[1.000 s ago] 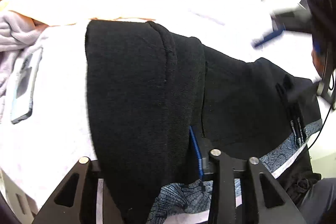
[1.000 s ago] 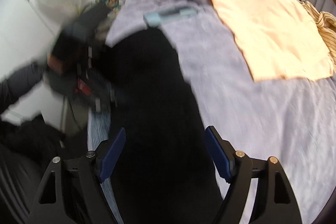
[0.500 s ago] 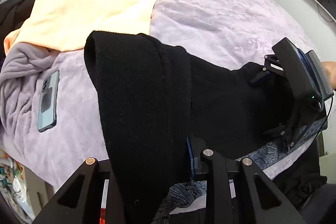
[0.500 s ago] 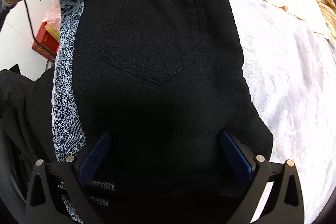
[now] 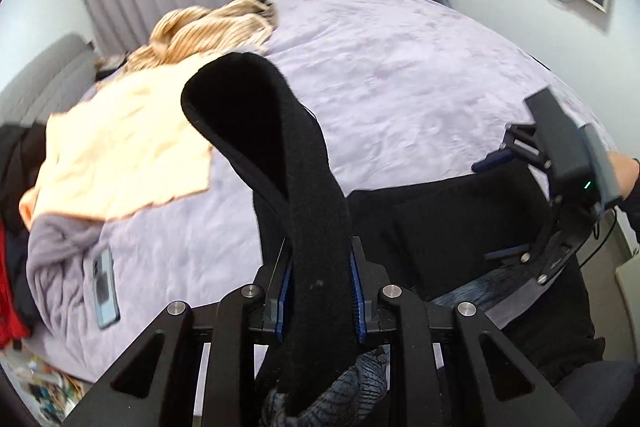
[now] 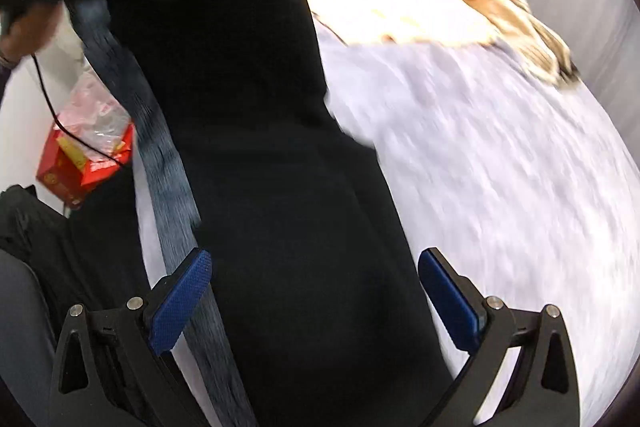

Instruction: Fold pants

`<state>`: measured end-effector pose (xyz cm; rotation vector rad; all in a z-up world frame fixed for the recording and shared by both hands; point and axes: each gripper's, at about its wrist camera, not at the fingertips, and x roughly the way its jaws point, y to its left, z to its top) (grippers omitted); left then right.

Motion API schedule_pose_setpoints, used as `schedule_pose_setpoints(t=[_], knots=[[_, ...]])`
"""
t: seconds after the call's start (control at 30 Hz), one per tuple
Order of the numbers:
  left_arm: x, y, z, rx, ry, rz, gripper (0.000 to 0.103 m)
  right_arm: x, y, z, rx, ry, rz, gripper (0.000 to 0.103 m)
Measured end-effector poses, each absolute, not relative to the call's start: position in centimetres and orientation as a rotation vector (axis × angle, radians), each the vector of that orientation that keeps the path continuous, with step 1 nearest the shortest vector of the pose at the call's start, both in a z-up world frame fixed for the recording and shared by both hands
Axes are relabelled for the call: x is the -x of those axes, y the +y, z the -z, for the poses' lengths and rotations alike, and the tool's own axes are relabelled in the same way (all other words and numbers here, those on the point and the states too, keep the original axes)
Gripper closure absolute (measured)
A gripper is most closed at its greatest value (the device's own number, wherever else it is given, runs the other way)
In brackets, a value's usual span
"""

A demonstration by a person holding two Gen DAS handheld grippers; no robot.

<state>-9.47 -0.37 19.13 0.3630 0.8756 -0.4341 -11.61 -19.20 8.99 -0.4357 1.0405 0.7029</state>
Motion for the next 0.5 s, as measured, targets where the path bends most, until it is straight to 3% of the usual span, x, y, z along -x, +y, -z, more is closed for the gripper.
schedule_pose_setpoints(t=[0.2,0.5], knots=[[10.6,-8.5,-19.2,-0.465,0.849,0.554,0.079,14.9,-20.5,-4.9,0.472,1.076,-0.643,0.000],[12.8,-17.8,-17.8,-0.552,0.902,0.644,0.083,18.1,-26.0,-8.4,0.412,0.986,-0.556,0.000]])
